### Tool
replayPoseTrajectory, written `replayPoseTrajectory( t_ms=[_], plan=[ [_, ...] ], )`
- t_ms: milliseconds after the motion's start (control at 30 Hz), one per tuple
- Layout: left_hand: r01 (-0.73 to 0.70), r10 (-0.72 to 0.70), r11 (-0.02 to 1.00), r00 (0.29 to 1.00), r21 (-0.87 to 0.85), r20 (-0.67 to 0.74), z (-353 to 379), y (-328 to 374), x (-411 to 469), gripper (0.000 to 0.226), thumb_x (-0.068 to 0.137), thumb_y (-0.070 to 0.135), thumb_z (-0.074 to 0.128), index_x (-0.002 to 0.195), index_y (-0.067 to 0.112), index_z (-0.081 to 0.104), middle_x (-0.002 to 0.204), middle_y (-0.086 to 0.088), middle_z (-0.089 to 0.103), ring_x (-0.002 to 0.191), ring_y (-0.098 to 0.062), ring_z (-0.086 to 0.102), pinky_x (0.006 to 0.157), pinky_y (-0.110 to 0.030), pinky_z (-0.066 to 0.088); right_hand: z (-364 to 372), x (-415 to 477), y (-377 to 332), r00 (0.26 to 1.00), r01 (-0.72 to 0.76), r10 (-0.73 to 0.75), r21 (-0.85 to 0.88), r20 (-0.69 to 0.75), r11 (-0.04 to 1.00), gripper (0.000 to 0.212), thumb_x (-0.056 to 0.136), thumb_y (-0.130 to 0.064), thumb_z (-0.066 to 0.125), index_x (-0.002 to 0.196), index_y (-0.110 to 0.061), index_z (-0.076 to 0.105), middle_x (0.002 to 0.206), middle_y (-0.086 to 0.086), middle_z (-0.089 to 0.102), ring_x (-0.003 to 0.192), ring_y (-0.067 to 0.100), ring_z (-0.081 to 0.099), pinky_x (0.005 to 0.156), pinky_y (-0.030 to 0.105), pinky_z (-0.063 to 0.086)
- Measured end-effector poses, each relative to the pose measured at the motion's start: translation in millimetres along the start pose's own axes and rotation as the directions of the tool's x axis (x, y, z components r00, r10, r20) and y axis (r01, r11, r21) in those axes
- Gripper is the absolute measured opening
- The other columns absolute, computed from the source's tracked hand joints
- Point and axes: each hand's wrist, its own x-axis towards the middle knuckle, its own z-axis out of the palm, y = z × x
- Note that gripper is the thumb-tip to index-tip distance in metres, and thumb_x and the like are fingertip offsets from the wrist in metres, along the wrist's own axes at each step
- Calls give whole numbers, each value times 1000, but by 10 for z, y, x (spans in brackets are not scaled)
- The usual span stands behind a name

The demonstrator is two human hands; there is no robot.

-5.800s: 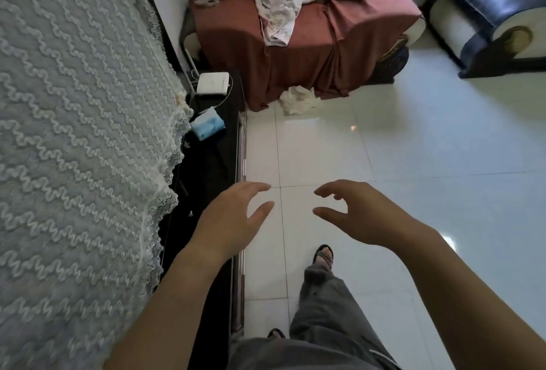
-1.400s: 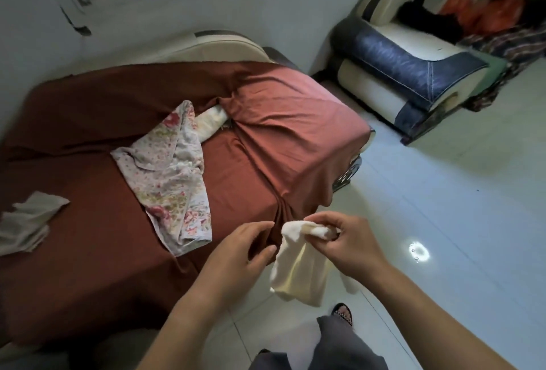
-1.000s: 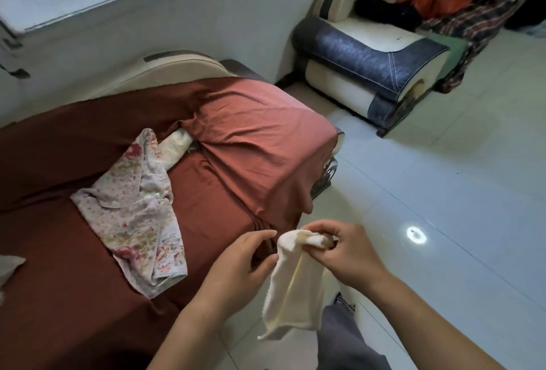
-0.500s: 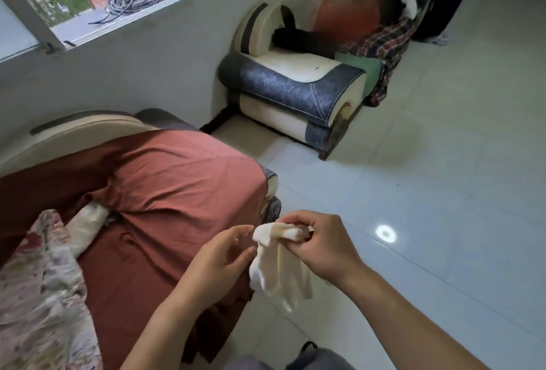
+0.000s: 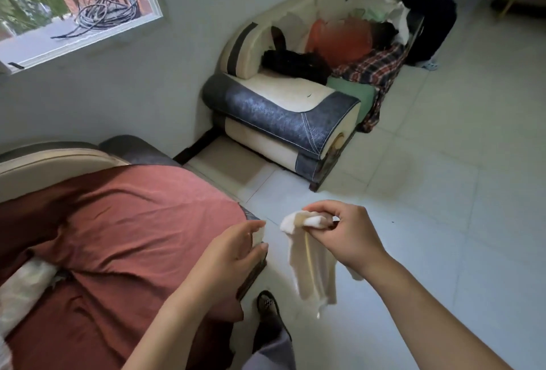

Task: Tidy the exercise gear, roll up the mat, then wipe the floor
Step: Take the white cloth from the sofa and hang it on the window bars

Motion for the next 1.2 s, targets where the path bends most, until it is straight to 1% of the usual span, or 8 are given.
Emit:
replayPoseTrajectory(
  t_ms=[133,300,433,533,633,733,933,1200],
  plan=[
    [-1,1,999,1000,32,21,-271,-71,801,41,89,35,57,130,32,49,126,20,52,115,2,48,98,-20,40,30,798,-75,1000,-27,28,-52,11,998,20,74,-13,73,83,-31,73,78,-17,70,74,-5,61,63,6,44],
    [8,-10,997,999,80,34,-711,-154,1623,42,90,41,55,130,36,46,127,21,50,108,-1,54,93,-18,40,151,1692,-265,998,0,7,-106,64,994,17,73,-15,73,85,-27,73,78,-12,71,74,-4,62,62,8,44],
    [24,-22,997,999,72,-26,-994,-288,2038,41,90,38,56,130,32,48,122,25,48,116,2,46,102,-22,36,333,2293,-414,994,53,-42,-107,105,993,16,75,-14,72,85,-26,74,75,-13,70,71,-4,61,62,8,44],
    [73,-70,996,995,55,-68,-1163,-421,2251,41,90,40,55,130,36,47,120,28,46,117,5,44,105,-24,36,465,2729,-483,985,80,-65,-90,161,993,19,74,-13,73,82,-29,73,72,-20,68,71,-5,61,62,7,45],
    [139,-132,989,984,47,-123,-1290,-600,2508,41,90,40,56,129,36,47,120,26,47,115,6,44,100,-20,38,614,3229,-522,971,116,-96,-77,219,990,25,72,-12,75,79,-36,71,73,-28,66,73,-7,61,62,5,43],
    [209,-199,977,964,37,-178,-1383,-733,2870,41,89,40,56,129,36,47,120,27,46,110,9,43,93,-13,34,747,3794,-539,946,171,-142,-75,291,982,20,73,-12,73,83,-30,74,73,-22,68,77,-8,61,65,5,44],
    [305,-308,951,903,-56,-299,-1537,-787,3925,40,88,39,58,127,37,50,121,25,50,114,5,48,93,-14,36,917,5107,-575,865,268,-239,-2,442,964,19,73,-10,73,85,-25,74,79,-16,71,78,-3,64,68,9,46],
    [375,-376,924,848,-79,-373,-2043,-747,5227,39,88,42,56,126,37,51,126,25,51,118,6,45,103,-23,37,1163,6643,-892,749,348,-340,98,569,932,15,75,-13,71,85,-24,74,80,-12,71,78,-1,64,65,11,47]
  ],
)
